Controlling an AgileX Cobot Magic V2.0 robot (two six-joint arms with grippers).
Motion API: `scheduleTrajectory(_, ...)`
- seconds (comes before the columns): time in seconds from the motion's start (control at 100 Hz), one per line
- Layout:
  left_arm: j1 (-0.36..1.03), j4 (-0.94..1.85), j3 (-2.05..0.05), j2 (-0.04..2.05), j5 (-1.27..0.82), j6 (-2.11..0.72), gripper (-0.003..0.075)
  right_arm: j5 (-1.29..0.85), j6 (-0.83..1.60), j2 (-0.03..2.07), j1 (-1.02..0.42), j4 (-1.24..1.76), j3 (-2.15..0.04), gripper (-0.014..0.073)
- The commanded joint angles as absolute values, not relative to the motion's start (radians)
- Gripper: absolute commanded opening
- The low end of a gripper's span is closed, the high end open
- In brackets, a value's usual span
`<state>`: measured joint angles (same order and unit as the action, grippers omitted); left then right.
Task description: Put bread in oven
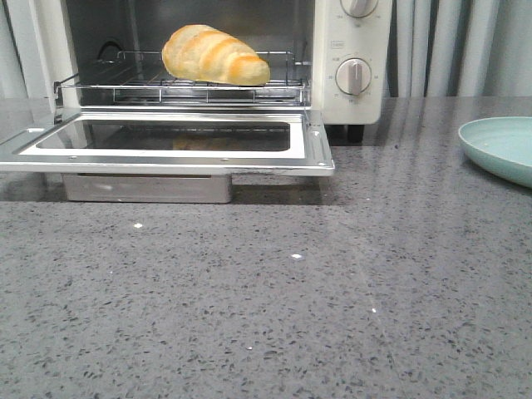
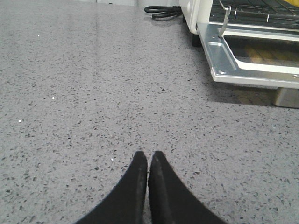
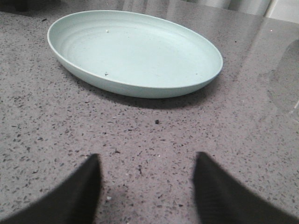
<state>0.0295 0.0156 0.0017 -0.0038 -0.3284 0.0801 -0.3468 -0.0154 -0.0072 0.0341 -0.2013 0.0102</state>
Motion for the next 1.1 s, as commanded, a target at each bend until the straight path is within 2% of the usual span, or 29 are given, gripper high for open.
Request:
scheduleTrajectory(0.0,0.029,0.026,0.024,-0.028,-0.258,0.078,-0.0021,-0.326,-0.012,-0.028,0.033,-0.210,0.035,0.0054)
scheduleTrajectory(0.01,0.029,0.026,0.024,-0.028,-0.258,0.078,-0.0021,-0.326,-0.012,-0.028,0.033,-0.210,0.035,0.0054)
scheduleTrajectory(0.06,0.029,0.026,0.024,-0.028,-0.258,0.078,-0.0021,-0.326,-0.012,-0.028,0.033,-0.210,0.035,-0.0075)
scheduleTrajectory(1.09,0.029,0.026,0.024,-0.028,-0.258,0.078,-0.0021,-0.333,-0.012,-0.028,0.033,-0.117,0.035,-0.0071)
